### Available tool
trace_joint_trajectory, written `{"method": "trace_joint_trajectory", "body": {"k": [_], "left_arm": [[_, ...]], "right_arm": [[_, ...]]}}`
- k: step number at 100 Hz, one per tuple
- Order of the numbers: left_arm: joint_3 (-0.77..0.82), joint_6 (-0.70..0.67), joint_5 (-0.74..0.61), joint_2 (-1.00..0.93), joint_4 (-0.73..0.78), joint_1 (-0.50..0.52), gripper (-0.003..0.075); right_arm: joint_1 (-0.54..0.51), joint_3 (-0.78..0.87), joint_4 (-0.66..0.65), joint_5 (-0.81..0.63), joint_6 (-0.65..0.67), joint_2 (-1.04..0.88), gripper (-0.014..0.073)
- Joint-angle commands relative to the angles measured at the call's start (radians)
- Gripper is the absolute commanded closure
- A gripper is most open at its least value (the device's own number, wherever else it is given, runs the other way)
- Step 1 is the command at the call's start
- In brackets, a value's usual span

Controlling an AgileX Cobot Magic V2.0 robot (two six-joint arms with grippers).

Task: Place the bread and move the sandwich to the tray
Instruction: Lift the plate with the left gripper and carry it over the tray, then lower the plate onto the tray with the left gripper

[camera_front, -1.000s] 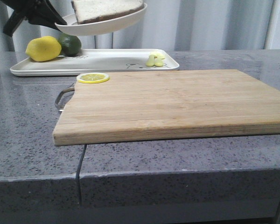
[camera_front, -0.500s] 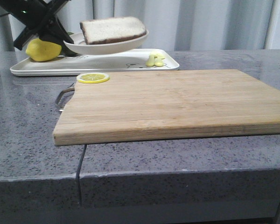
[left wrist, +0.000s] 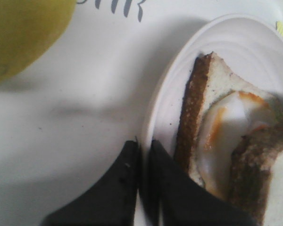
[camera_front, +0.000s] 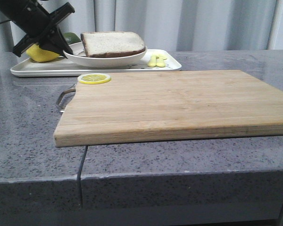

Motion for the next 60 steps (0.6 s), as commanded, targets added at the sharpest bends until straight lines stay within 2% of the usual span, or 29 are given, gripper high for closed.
{"method": "trace_joint_trajectory", "body": {"k": [1,60], "left_arm": [[-0.039,-0.021,-0.04,-0.072,-0.065,-0.008,0.074],[-0.039,-0.037,-0.036,-0.049,-0.065,-0.008,0.074]], "right_arm": [[-0.007,-0.027,0.009,-0.071,-0.007,-0.004,0.0274],[-0.007,-0.027,0.009,-0.071,-0.007,-0.004,0.0274]]}}
